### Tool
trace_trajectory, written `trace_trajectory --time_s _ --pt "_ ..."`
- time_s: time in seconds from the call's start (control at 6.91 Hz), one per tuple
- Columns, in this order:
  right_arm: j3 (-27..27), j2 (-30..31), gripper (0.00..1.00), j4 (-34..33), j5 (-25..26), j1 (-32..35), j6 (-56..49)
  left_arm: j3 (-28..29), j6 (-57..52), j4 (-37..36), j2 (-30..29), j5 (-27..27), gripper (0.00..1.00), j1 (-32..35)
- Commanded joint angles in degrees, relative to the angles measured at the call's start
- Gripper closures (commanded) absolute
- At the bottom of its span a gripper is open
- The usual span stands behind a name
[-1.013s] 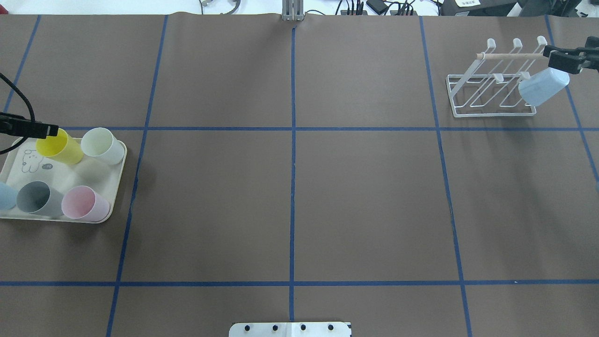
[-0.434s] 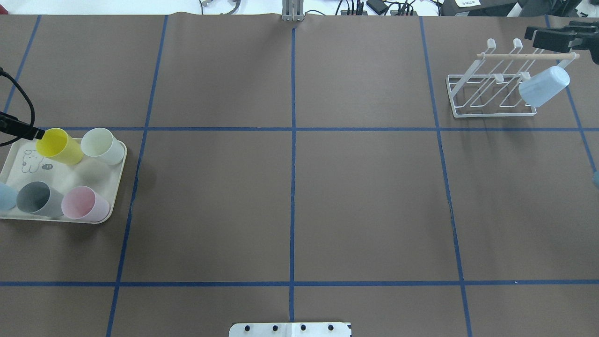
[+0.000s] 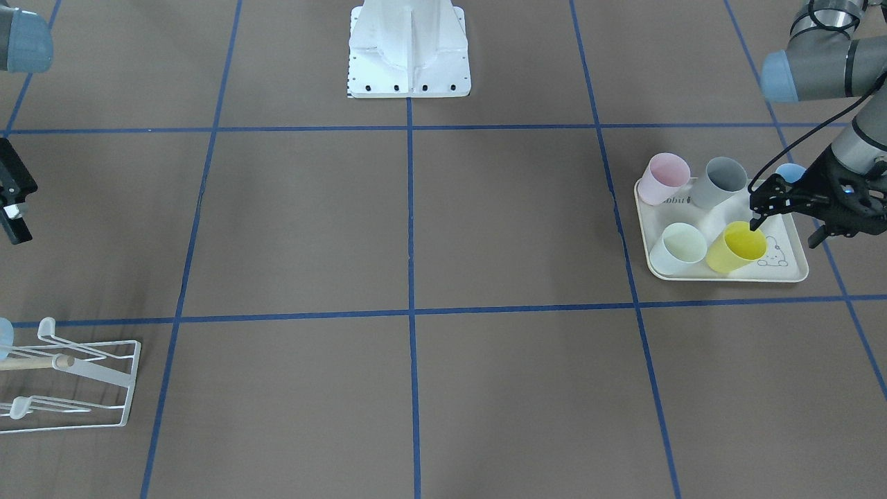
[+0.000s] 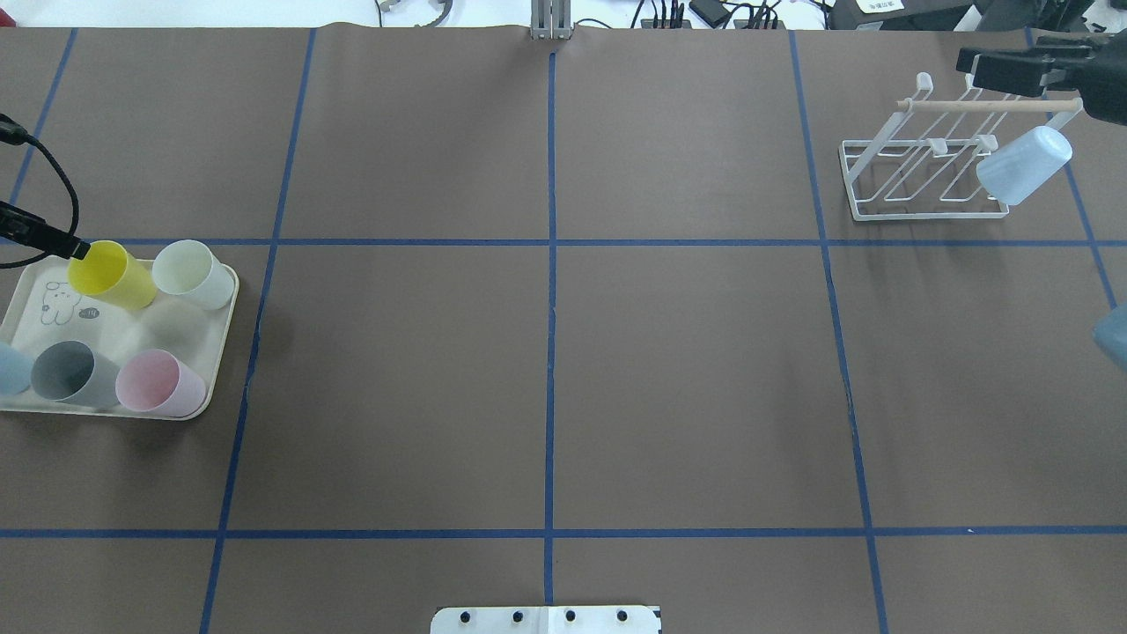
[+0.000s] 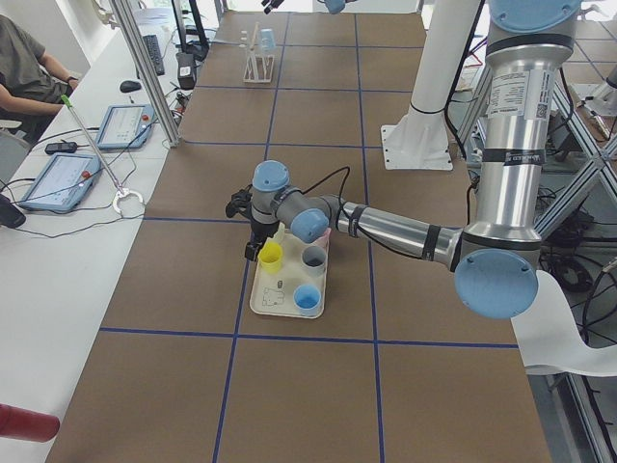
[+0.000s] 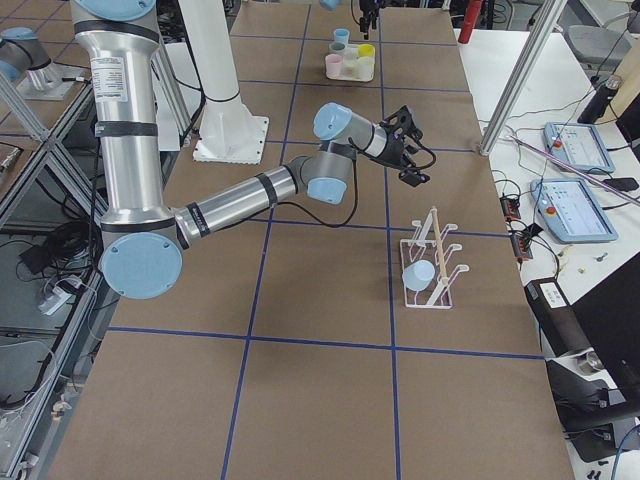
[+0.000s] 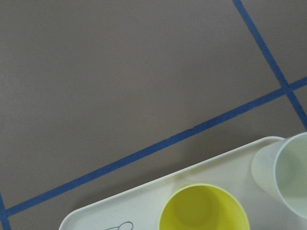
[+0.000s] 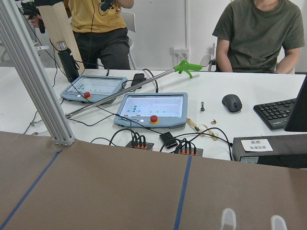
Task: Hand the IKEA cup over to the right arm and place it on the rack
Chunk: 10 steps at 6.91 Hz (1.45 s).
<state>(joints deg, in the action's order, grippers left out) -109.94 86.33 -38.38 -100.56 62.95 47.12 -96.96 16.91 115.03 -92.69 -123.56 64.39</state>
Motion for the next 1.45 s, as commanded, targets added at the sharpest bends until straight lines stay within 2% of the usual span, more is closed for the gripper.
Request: trace_trajectory --time_s 0.0,0.14,1.3 --pt "0.1 -0.4 0.0 0.0 0.0 -0.5 0.1 1.7 -0.2 0.1 -0.4 0.0 0.11 -0.1" --pt "0.2 -0.5 0.0 0.0 0.0 -0.5 0.0 2.3 -0.2 0.1 -0.5 0.0 0.14 -0.1" --pt "0.3 -0.5 0.0 0.1 0.0 -0.5 0.0 4.9 -0.1 0.9 -0.8 0.1 0.14 -4.0"
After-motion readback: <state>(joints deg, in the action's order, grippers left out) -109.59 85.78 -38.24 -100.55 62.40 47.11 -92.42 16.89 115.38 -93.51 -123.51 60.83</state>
